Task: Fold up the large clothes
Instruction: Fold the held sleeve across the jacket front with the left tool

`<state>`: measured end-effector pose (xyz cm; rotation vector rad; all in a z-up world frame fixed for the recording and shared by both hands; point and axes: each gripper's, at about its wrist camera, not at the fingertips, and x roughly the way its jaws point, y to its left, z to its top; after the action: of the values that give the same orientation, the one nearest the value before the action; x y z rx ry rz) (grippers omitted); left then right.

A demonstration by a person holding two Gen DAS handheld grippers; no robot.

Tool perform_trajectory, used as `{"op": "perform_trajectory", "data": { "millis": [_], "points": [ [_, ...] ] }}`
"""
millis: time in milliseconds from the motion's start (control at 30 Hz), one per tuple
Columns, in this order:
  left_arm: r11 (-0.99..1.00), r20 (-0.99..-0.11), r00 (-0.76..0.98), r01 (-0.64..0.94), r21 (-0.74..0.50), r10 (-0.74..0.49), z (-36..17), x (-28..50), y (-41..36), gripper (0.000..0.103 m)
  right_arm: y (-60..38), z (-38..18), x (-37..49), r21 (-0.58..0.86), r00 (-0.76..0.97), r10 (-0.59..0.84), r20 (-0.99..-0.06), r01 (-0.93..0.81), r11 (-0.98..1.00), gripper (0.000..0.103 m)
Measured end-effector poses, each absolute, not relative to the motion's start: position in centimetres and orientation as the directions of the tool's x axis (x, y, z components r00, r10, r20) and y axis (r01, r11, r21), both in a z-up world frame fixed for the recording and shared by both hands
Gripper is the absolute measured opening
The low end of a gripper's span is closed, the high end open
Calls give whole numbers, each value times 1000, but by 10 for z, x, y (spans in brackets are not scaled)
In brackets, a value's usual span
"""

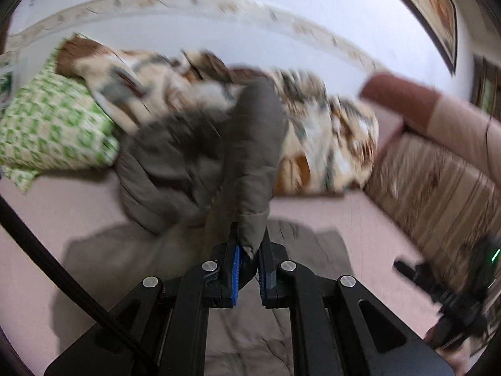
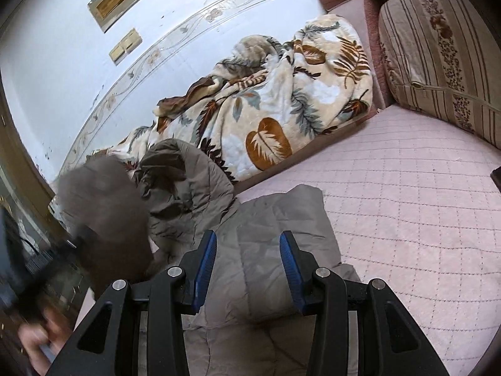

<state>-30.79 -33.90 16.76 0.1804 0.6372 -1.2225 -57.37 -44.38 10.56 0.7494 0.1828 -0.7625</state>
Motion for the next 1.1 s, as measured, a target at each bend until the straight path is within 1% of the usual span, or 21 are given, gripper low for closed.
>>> {"op": "perform_trajectory", "data": {
  "millis": [100,200,267,300,367,400,433,467,600,667,733,800,833,933,1033,1100],
  "points": [
    [345,-602,187,925,-158,-776,131,-333,-353,9,-445,107,-575,552,722,-561,-405,682,480,45],
    [335,-680,193,939,-82,-707,89,-355,-367,9,-445,108,-573,548,722,-561,-406,683,483,45],
    [332,-707,214,943,-32,-674,73,-364,-371,9,-444,108,-573,546,721,-562,-405,684,484,45],
    [331,-716,220,944,-16,-662,69,-365,-371,14,-445,108,-573,546,722,-561,-406,684,485,45],
    [312,-742,214,950,7,-635,64,-371,-370,24,-444,108,-573,544,721,-561,-406,684,485,45],
    [298,-744,201,954,2,-637,66,-371,-367,44,-445,108,-572,545,723,-559,-407,683,487,45],
    [278,-741,177,961,-12,-648,71,-373,-359,69,-445,108,-572,544,724,-557,-407,682,489,45],
    [271,-729,174,962,-16,-661,77,-374,-350,75,-444,109,-571,543,724,-557,-407,682,490,45],
    [250,-647,164,967,-43,-745,110,-370,-301,76,-441,110,-559,532,728,-549,-410,680,504,45],
    [306,-595,217,951,-52,-774,123,-351,-274,78,-438,110,-550,513,729,-545,-414,682,522,45],
    [418,-572,323,908,-38,-754,125,-320,-256,80,-435,108,-537,488,734,-528,-426,678,549,45],
    [505,-577,387,862,-51,-719,120,-289,-247,80,-431,104,-523,458,734,-507,-451,678,574,45],
    [563,-595,419,823,-69,-686,113,-266,-242,80,-429,102,-515,445,735,-493,-466,676,587,45],
    [636,-620,434,759,-139,-653,95,-220,-231,80,-425,94,-493,392,721,-480,-500,683,617,45],
    [669,-664,431,729,-142,-611,76,-194,-229,80,-427,84,-474,354,704,-467,-536,689,633,45],
    [697,-705,435,708,-118,-561,64,-182,-232,80,-430,75,-464,333,687,-458,-564,697,635,45]
  ]
}}
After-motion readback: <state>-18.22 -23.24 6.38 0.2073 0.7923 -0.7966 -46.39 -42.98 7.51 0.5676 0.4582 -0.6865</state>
